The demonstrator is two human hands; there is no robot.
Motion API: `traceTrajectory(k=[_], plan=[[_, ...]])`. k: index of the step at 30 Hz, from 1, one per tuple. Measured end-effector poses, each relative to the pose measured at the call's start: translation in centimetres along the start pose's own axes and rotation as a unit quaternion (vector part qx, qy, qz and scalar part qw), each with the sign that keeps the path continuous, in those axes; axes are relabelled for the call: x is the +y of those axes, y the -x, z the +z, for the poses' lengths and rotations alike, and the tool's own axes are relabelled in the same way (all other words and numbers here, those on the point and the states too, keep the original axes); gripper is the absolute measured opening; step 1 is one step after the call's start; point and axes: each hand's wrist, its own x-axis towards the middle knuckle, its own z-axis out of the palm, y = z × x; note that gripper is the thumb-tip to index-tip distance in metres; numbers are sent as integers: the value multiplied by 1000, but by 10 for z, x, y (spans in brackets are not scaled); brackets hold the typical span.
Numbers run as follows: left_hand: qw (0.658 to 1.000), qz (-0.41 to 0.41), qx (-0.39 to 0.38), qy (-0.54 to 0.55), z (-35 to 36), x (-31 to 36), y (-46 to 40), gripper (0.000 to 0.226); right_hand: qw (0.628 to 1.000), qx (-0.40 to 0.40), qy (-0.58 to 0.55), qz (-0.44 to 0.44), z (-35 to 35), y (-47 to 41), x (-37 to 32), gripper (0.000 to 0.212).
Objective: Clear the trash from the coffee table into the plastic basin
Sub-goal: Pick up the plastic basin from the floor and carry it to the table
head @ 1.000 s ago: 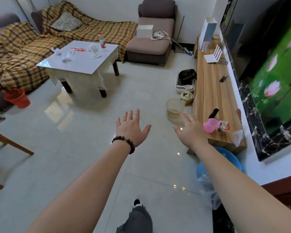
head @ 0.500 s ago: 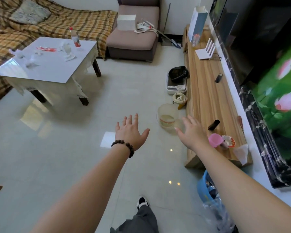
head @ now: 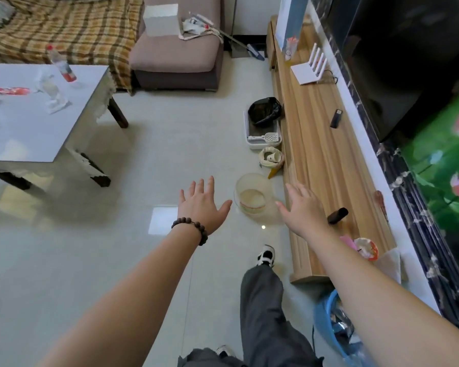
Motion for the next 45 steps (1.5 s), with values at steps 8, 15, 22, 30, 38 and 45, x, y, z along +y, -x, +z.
traceTrajectory(k=[8,15,22,30,38,45], plan=[[1000,4,-22,-18,16,54,-186,82,1000,-5,-1,13,-10,-184,43,66],[998,-3,-65,-7,28,94,-294,80,999,-44,12,11,-23,-296,72,66],[991,-15,-130,-22,81,87,-362,80,996,-90,8,30,17,-357,96,64],[978,-18,-205,37,253,36,-440,81,982,-160,-64,76,189,-423,155,67],[950,-90,-271,127,456,-32,-512,92,958,-211,-129,147,385,-500,236,83],[902,-203,-316,214,523,-59,-540,37,933,-234,-210,176,450,-526,259,56]])
